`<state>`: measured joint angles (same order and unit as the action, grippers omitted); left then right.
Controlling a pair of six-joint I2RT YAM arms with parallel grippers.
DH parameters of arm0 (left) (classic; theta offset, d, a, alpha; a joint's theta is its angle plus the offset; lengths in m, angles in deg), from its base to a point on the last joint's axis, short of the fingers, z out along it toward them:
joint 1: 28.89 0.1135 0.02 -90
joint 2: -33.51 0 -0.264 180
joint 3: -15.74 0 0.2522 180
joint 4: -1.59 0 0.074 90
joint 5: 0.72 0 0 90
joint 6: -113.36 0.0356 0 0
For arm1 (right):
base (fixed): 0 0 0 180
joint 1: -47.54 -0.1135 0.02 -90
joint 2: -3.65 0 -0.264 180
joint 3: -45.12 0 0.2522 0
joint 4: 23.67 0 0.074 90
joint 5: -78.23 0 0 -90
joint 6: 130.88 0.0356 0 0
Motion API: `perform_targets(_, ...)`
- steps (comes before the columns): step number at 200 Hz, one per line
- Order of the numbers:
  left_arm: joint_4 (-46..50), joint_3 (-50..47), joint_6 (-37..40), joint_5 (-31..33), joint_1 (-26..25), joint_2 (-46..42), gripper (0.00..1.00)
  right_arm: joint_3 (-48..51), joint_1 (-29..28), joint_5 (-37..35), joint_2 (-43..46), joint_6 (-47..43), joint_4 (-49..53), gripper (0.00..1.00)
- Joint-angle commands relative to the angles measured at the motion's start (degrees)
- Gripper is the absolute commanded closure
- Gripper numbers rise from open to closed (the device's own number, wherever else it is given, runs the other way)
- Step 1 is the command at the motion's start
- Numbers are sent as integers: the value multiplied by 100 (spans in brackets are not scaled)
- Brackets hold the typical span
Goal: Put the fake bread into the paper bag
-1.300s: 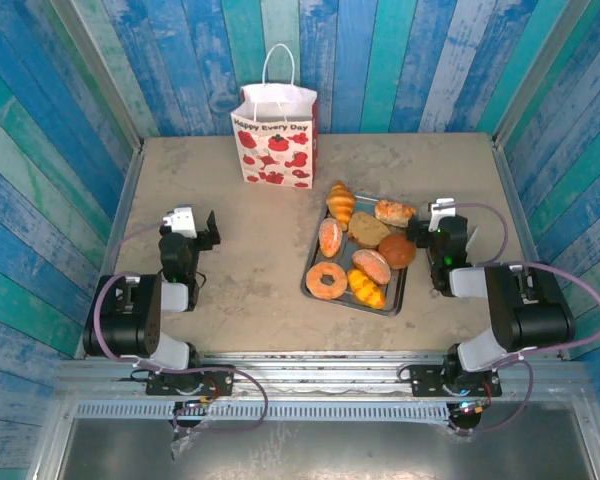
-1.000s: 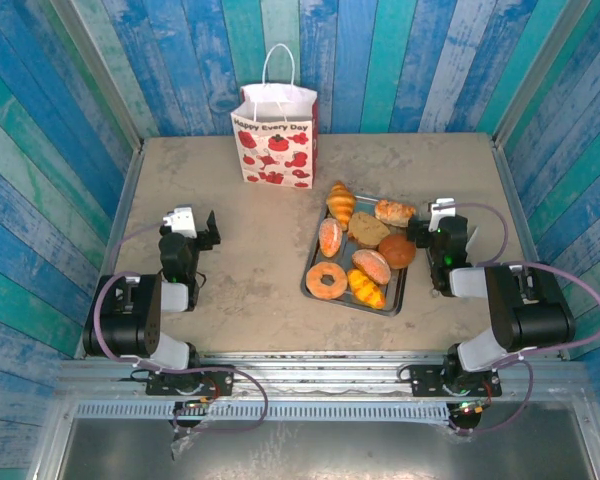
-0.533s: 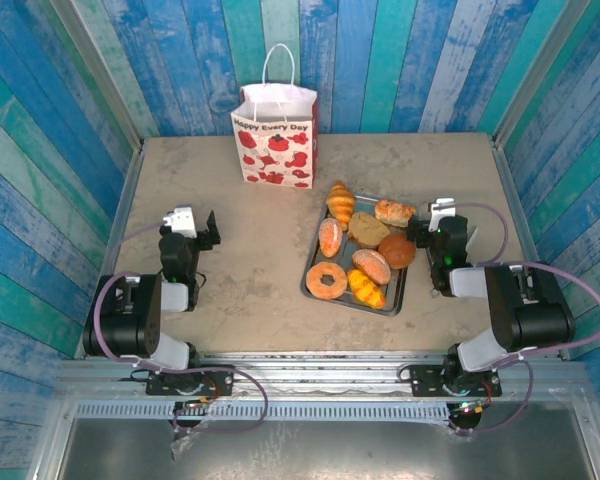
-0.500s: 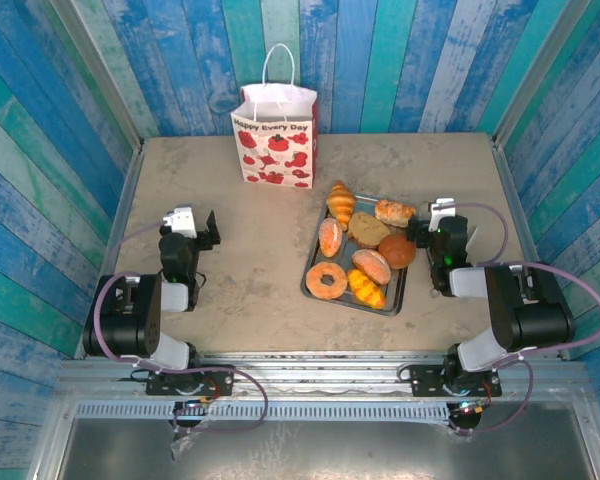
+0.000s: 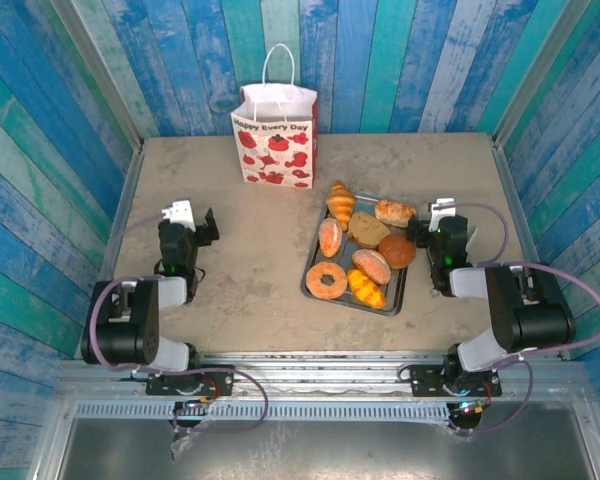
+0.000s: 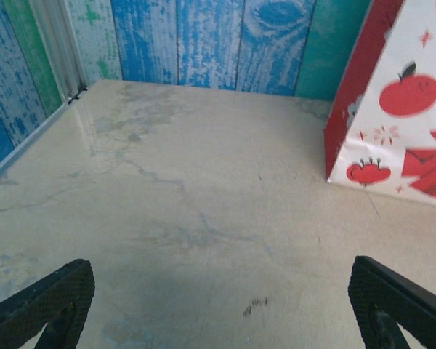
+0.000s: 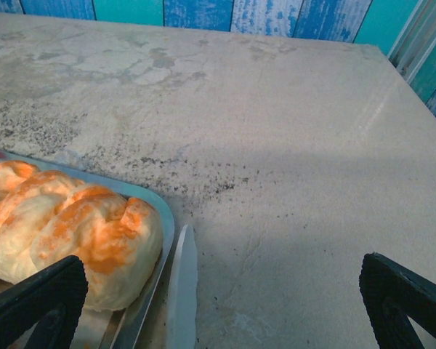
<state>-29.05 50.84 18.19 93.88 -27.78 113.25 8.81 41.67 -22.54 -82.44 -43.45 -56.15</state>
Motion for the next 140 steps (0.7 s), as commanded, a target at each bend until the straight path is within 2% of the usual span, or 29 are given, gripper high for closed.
perform_targets(1,1529,562,-525,328,-27,-833,6,-273,24,-254,608,96,651,0)
perform_targets(33,2235,1088,-1365,146,-22,-1557,6,-772,20,-444,1678,335,2164,0)
perform_targets(62,3622,2411,-1745,-380,-23,-1433,6,-1413,24,-329,2470,866,3868,0)
perform_targets(98,5218,4271,-1940,-1256,-28,-506,6,-2142,22,307,3078,1532,5545,0)
perform_targets(114,5691,5006,-1953,-1561,-22,15,5,-2341,22,687,3205,1588,5870,0)
perform_targets(140,6458,6386,-1822,-2080,-23,1019,0,-2614,24,876,3253,1718,6260,0)
